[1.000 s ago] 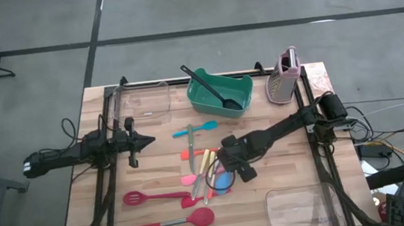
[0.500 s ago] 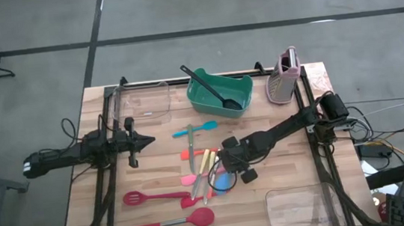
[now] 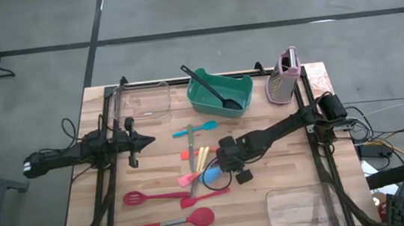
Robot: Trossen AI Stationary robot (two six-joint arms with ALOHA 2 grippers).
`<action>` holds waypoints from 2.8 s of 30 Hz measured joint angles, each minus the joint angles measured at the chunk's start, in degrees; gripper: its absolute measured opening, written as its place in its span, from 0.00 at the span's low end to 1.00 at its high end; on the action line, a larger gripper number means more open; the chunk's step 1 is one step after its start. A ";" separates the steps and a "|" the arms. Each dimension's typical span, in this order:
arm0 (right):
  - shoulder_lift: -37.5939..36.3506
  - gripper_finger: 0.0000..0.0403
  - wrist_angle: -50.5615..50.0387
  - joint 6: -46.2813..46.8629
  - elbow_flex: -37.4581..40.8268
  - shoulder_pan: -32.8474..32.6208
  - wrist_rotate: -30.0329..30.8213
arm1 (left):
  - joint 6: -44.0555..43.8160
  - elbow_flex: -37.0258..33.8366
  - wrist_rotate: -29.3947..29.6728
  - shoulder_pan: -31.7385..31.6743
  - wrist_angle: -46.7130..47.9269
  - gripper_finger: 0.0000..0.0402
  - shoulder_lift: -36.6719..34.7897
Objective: Pick & Place Kitchen Items
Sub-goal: Put the blue serving spoon into the green bin
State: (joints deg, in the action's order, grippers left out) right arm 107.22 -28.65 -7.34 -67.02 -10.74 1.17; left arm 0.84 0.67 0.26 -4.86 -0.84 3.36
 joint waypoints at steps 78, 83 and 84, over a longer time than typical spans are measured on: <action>-13.00 0.10 -7.47 4.62 -0.18 0.39 10.88 | 0.01 0.00 0.02 -0.01 0.02 0.05 0.00; -13.05 0.11 -7.48 4.62 -0.18 0.62 10.92 | 0.00 0.00 0.01 0.00 0.00 0.05 0.00; -13.07 0.11 -7.47 4.62 -0.18 0.64 11.00 | 0.00 0.00 0.02 0.00 0.00 0.05 0.00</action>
State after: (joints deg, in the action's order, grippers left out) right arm 94.15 -36.12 -2.72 -67.20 -10.11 12.17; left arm 0.84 0.67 0.27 -4.85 -0.84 3.36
